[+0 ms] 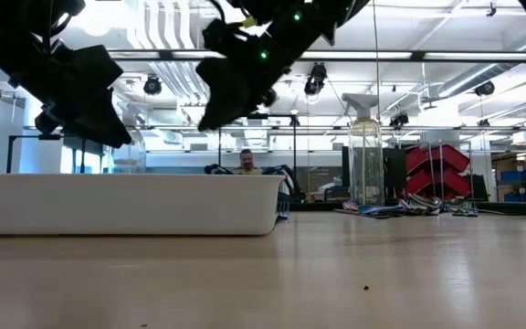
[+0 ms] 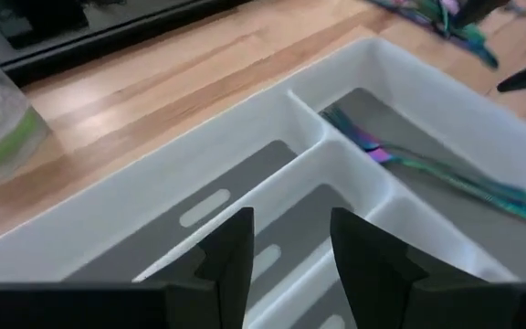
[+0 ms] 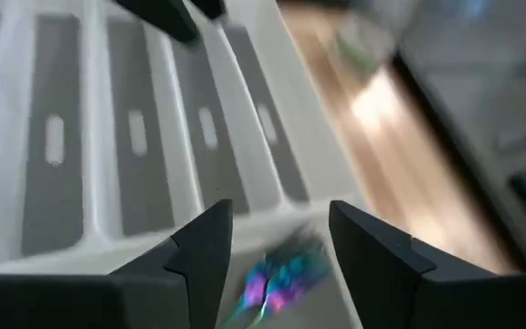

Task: Sort silverware
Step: Put the blue fork into the silverware tray

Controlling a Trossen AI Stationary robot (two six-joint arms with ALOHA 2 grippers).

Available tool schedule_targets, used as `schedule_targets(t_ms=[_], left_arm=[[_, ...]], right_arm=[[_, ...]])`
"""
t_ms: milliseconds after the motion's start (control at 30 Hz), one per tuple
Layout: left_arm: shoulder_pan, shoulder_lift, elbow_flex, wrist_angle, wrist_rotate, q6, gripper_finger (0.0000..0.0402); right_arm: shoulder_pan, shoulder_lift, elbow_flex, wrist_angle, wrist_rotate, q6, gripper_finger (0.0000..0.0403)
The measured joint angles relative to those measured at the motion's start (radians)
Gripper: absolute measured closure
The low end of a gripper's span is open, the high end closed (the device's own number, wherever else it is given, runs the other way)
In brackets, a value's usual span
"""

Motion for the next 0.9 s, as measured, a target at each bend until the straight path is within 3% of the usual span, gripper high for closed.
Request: schedule_targets(t_ms=[167, 400, 633, 900], left_arm=[[-0.007, 0.003, 0.0, 0.006, -0.028, -0.064, 0.0269], [-0.025, 0.011, 0.0, 0.01, -0.092, -0.099, 0.0269], [-0.057, 0.031, 0.0, 0.021, -0.107, -0.119, 0.0269], [-0.078, 0.051, 0.0, 0.015, -0.108, -0.114, 0.0269]], right_arm=[[0.0, 0.0, -0.002, 0.095, -0.113, -0.033, 0.0227], [0.0, -0.002, -0.06, 0.251, -0.139, -0.141, 0.0232], [0.0, -0.014, -0.119, 0.111, -0.141, -0.036, 0.0233], [-0.014, -0.159, -0.35, -0.015, -0.098, 0.257, 0.0233]])
